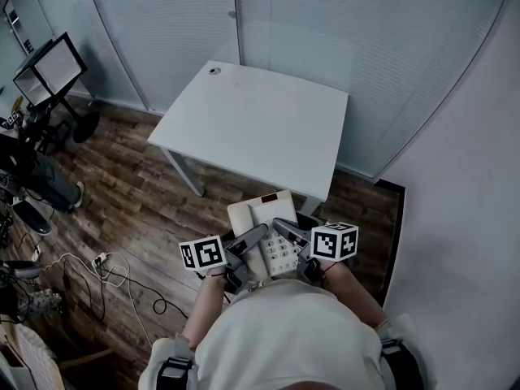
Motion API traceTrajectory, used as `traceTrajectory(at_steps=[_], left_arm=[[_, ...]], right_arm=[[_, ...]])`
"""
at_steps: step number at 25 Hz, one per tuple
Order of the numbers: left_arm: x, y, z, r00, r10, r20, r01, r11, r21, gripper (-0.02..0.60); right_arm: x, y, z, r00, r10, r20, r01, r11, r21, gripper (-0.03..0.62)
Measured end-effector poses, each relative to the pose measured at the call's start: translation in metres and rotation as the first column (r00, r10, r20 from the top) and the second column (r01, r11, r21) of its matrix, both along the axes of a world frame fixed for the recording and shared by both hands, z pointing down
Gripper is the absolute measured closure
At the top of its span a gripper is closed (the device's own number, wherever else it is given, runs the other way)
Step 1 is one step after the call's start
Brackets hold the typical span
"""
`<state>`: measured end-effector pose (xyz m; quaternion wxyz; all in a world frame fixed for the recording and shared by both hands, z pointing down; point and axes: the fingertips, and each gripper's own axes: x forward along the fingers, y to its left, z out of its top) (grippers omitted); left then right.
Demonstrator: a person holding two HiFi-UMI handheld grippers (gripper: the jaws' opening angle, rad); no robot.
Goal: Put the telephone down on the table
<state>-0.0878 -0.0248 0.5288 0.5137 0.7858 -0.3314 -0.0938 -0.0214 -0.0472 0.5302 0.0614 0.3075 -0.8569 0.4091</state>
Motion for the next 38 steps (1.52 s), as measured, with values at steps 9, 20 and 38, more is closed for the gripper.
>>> traceTrajectory(at_steps=[9,20,38], left_arm=[[-0.038,-0.033,-0.002,1.000,0.003,-0.011,-0.003,1.000,-0.020,0.133],[-0.040,-0.051,0.005,1.000,0.014,-0.024,-0.015,1.000,-0.025,0.133],[-0.053,-0.227,0.003,0.999,-0.045,0.003,0.046,0.999,-0.021,0.133]], right_arm=[[-0.038,-0.033,-0.002,1.000,0.005,-0.010,-0.005,1.000,-0.022,0.286],[-0.039,-0.050,0.004,1.000,0.017,-0.022,-0.018,0.999,-0.027,0.286],[-0.055,-0.229,0.002,0.999,-0.044,0.000,0.044,0.999,-0.015,0.286]])
